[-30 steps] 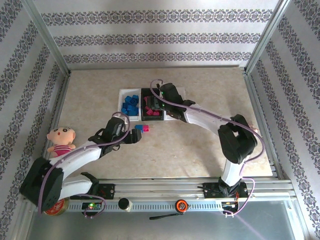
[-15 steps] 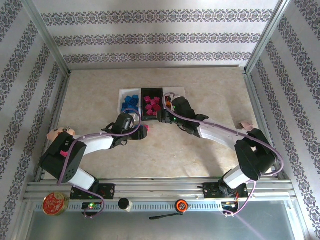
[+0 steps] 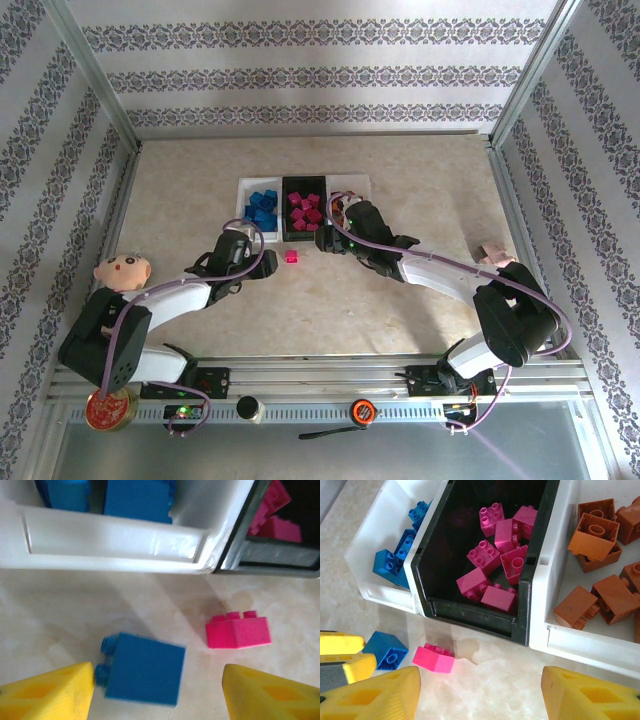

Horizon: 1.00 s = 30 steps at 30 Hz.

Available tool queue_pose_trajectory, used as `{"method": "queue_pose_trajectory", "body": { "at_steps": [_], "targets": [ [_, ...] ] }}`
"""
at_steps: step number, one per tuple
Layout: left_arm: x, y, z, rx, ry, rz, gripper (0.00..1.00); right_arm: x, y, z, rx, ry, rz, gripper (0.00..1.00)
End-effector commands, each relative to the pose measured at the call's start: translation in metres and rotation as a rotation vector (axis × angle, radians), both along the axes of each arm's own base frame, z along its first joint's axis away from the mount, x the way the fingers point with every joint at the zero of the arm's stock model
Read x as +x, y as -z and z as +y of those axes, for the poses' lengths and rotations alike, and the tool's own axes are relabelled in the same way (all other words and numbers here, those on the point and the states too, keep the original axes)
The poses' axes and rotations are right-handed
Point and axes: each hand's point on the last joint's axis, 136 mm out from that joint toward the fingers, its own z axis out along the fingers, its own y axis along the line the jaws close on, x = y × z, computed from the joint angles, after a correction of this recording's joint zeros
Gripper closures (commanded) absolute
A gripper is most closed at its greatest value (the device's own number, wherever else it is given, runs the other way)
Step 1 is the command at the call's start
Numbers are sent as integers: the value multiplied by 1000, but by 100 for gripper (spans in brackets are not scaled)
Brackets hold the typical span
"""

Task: Sort the legos into containers by color
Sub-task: Move the lego to the center of the table, then pick up the lego from the center of the table.

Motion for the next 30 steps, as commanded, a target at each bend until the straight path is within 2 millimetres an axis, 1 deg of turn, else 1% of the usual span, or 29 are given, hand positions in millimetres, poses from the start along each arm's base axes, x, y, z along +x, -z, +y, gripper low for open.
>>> {"method": "queue_pose_trajectory", "body": {
  "at_steps": [1,4,8,11,13,15,18,19,22,25,28,30],
  "targets": [
    [4,-1,2,32,9,9,28,-3,-7,6,38,-4,-18,34],
    [9,5,9,68,-24,9,28,-5,-8,6,38,-5,-19,34],
    [17,19,5,89,-10,31,26,-7,-9,3,35,-2,-23,34],
    [16,31,4,100,-10,65,26,-8,-9,1,32,2,-25,34],
    [12,36,5,104,-12,71,28,-8,-9,-1,28,5,-28,34],
    [9,39,6,111,-10,76,33,-8,-8,-3,23,12,-30,34],
    [6,39,6,109,-5,76,47,-7,-7,-4,22,19,-30,34],
    [5,38,6,106,-2,76,49,-7,-7,-4,21,20,-31,34],
    [2,30,6,90,-7,59,52,-6,-7,-6,22,26,-30,35],
    [-4,15,6,61,-6,36,55,-8,-5,-6,24,25,-27,34],
    [-5,-12,8,44,-14,-15,56,-10,-2,-6,26,24,-20,34],
    [-2,-35,12,45,-29,-67,56,-11,0,-6,26,23,-15,34]
  ]
}}
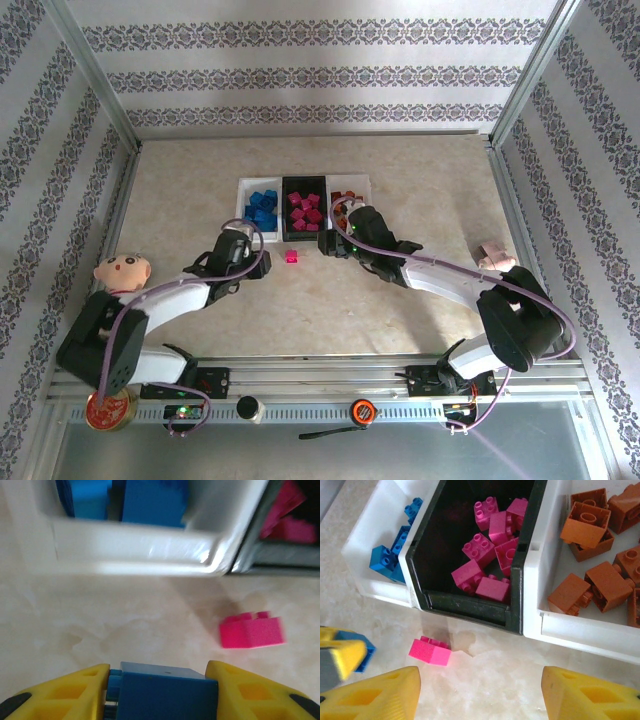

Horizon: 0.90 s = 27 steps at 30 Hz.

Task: Sort the legos into containers by color
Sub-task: Pick up the lego from the center of the table, then place the lego in the container.

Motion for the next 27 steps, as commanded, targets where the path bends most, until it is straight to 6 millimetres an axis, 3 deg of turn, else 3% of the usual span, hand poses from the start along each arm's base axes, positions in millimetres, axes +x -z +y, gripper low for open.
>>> {"method": "queue_pose_trajectory", "body": {
  "at_steps": [1,3,7,13,21,27],
  "targets": [
    [2,-37,3,-7,-13,-69,56,-2,-6,0,20,10,-21,35],
    [12,-61,6,-4,-31,-122,56,-3,-5,0,20,8,-19,34],
    [42,-83,11,-2,-68,-159,56,-6,0,-1,17,6,-8,34],
    [101,-75,11,-74,-117,-135,56,-13,8,-9,0,14,1,34],
    [144,-46,14,-53,-146,-77,54,-22,15,-14,-8,12,11,34],
    [153,-42,12,-71,-147,-55,32,-25,18,-16,-17,13,15,34]
  ]
}}
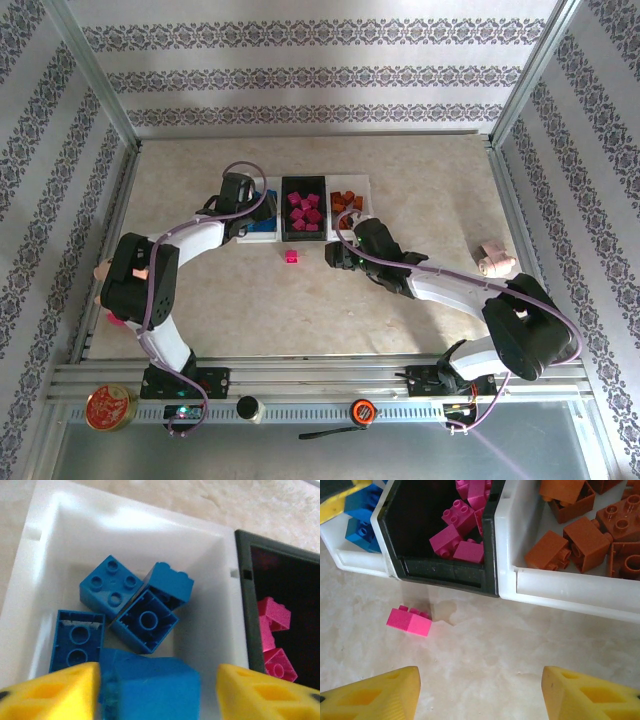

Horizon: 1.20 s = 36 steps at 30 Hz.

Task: Sort the legos into containers by color
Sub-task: Place the lego in the container, then pick up the lego from the center of the table.

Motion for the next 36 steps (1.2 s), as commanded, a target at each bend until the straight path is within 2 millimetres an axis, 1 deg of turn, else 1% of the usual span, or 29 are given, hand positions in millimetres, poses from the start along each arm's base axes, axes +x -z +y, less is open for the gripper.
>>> {"method": "queue_pose_trajectory", "body": {
  "at_steps": [1,2,4,8,13,17,18,22,25,27,31,36],
  "targets": [
    [10,-15,2,-35,-12,-34,27,-3,-4,-1,11,13,-18,33],
    [9,-18,1,-44,-8,-36,24,-3,-6,0,13,11,-20,33],
    [6,-28,-1,-65,1,-52,20,-4,-7,0,11,7,-27,33],
    [-11,-53,-7,-123,32,-101,16,-7,-9,8,2,-21,-34,33],
    [-52,-74,-7,-175,58,-152,13,-10,-5,25,-14,-65,-31,32],
    [-87,-78,-1,-213,52,-170,10,-13,-1,42,-24,-104,-25,32],
    [-95,-80,1,-225,49,-178,1,-14,1,49,-26,-119,-22,32],
    [-128,-68,10,-263,17,-183,0,-13,10,72,-23,-160,3,31],
    [-148,-59,18,-280,-10,-194,0,-11,18,88,-27,-186,18,31],
    [-158,-54,22,-287,-23,-201,0,-10,25,97,-33,-198,33,31],
    [-171,-43,28,-287,-36,-192,0,-4,38,111,-49,-198,50,30],
    [-178,-33,29,-293,-39,-176,0,3,56,124,-76,-191,71,30]
  ]
}}
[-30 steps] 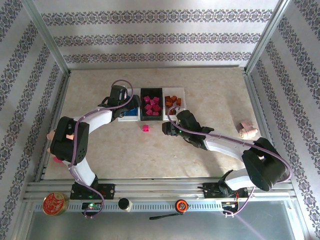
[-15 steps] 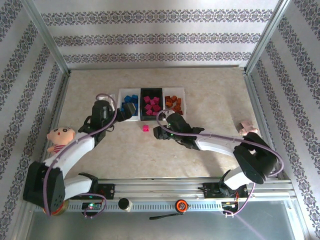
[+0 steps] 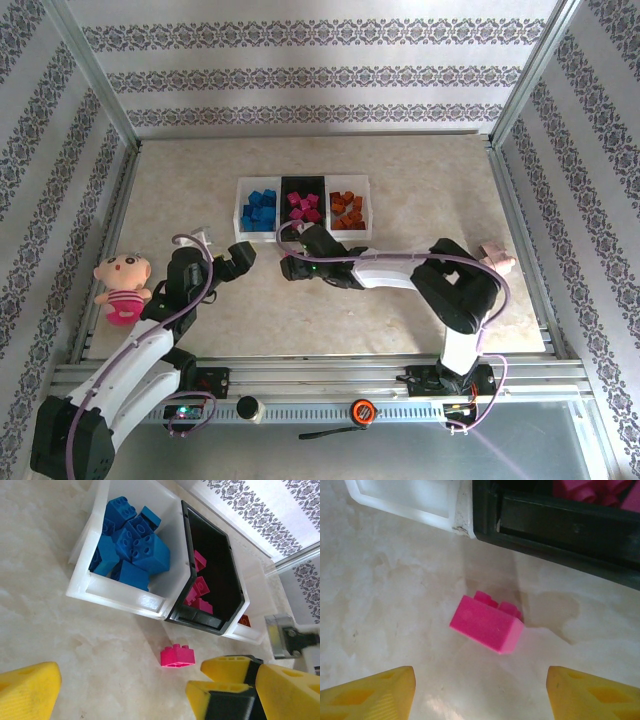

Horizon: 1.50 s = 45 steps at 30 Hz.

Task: Sort the legos into containers by color
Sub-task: Pick up the lego from the center of the table, then place the lego in the container.

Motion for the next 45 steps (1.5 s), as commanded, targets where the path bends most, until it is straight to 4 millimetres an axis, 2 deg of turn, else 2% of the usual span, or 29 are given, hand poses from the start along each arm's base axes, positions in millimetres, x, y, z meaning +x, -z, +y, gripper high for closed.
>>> {"method": "queue_pose_trajectory", "body": {
  "at_steps": [1,9,14,18,22,26,31,35,40,45],
  "targets": [
    [-5,10,0,-13,-10,28,0,8,2,15,-1,11,-16,30],
    [-7,19,-1,-19,-6,43,0,26,21,16,-87,51,-24,33],
    [-8,21,0,-20,-8,51,0,30,25,22,-98,37,-29,43],
    [-8,21,-1,-23,-3,51,0,26,20,21,-85,17,-39,56],
    [-8,19,-1,-23,-2,46,0,16,5,17,-35,-2,-54,63],
    [-8,21,-2,-22,1,47,0,1,-12,7,11,-14,-60,65],
    [-9,24,-2,-22,4,48,0,-21,-29,-14,49,-12,-73,66],
    [-8,25,-2,-20,4,47,0,-29,-53,-32,66,-2,-115,67],
    [-8,25,-3,-24,6,47,0,-24,-89,-49,117,18,-163,67],
    [-8,25,-3,-31,5,47,0,5,-118,-64,151,67,-194,67]
  ]
}}
